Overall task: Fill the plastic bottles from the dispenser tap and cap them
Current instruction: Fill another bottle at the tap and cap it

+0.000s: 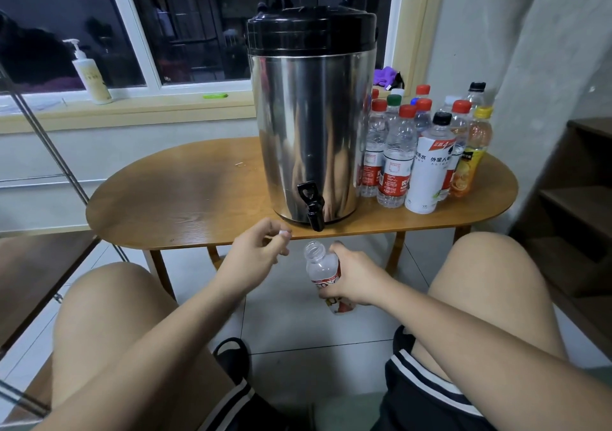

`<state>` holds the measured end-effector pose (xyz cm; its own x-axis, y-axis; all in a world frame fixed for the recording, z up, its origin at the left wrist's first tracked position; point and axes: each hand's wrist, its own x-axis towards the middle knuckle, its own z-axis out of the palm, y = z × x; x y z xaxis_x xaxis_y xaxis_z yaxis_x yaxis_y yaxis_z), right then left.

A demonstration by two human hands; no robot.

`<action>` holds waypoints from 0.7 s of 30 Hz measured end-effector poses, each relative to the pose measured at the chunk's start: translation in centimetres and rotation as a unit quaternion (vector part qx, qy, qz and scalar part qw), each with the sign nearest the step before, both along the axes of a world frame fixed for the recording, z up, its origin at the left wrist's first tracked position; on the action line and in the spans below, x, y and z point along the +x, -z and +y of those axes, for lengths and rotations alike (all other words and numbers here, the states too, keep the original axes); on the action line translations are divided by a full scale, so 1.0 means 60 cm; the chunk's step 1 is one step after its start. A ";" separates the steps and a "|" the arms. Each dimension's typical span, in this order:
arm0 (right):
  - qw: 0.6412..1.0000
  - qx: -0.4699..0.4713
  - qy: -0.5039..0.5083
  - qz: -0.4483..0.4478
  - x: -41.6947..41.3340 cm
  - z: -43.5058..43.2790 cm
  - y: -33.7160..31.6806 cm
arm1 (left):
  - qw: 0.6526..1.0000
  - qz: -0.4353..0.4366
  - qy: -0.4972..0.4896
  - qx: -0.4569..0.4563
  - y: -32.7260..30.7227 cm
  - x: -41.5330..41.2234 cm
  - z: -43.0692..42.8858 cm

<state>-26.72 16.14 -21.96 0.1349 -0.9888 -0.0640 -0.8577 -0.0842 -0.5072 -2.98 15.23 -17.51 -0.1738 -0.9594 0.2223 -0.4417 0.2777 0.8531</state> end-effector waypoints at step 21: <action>0.993 0.015 0.030 -0.113 0.003 -0.012 0.007 | 0.952 -0.074 0.027 -0.297 -0.084 -0.057 -0.053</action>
<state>-26.57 15.41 -22.37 0.0893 -0.9936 -0.0691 -0.7249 -0.0173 -0.6886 -6.43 12.06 -12.45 -0.2906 -0.6613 0.6915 -0.5162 0.7169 0.4686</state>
